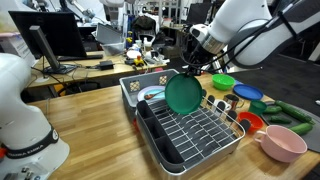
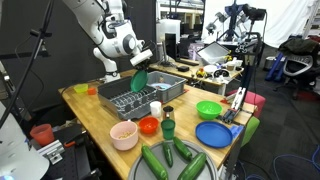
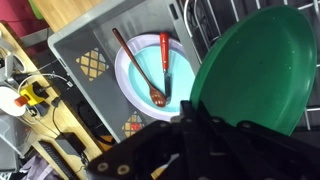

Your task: Put the green plate on the dish rack

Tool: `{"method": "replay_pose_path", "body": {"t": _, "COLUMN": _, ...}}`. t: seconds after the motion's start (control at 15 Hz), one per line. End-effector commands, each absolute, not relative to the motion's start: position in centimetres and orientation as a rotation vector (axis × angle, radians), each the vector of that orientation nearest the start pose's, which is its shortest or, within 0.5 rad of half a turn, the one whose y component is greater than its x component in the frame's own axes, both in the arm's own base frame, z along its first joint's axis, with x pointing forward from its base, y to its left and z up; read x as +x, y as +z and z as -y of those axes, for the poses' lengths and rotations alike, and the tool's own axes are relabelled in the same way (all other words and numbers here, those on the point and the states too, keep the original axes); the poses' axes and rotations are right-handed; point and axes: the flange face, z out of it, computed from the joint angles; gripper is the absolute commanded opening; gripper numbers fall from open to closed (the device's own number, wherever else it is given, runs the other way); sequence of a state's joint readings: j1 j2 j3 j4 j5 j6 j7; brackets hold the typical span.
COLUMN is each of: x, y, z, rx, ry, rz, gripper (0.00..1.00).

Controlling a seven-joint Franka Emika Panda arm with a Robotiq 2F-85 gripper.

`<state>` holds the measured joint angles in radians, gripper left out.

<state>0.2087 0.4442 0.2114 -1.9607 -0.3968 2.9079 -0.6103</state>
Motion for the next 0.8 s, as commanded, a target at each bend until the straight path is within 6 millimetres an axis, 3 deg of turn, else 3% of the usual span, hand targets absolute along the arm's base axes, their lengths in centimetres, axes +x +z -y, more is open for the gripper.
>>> {"method": "replay_pose_path", "body": {"t": 0.0, "x": 58.8, "y": 31.7, "z": -28.0, "rx": -2.524, "ry": -0.869, "rz": 2.126, "gripper": 0.02}}
{"method": "replay_pose_path", "body": {"t": 0.33, "x": 57.9, "y": 31.3, "z": -30.4, "rx": -2.507, "ry": -0.951, "rz": 2.28, "gripper": 0.02}}
{"method": "replay_pose_path", "body": {"t": 0.73, "x": 55.0, "y": 30.1, "z": -34.8, "rx": -2.437, "ry": -0.983, "rz": 2.421, "gripper": 0.02}}
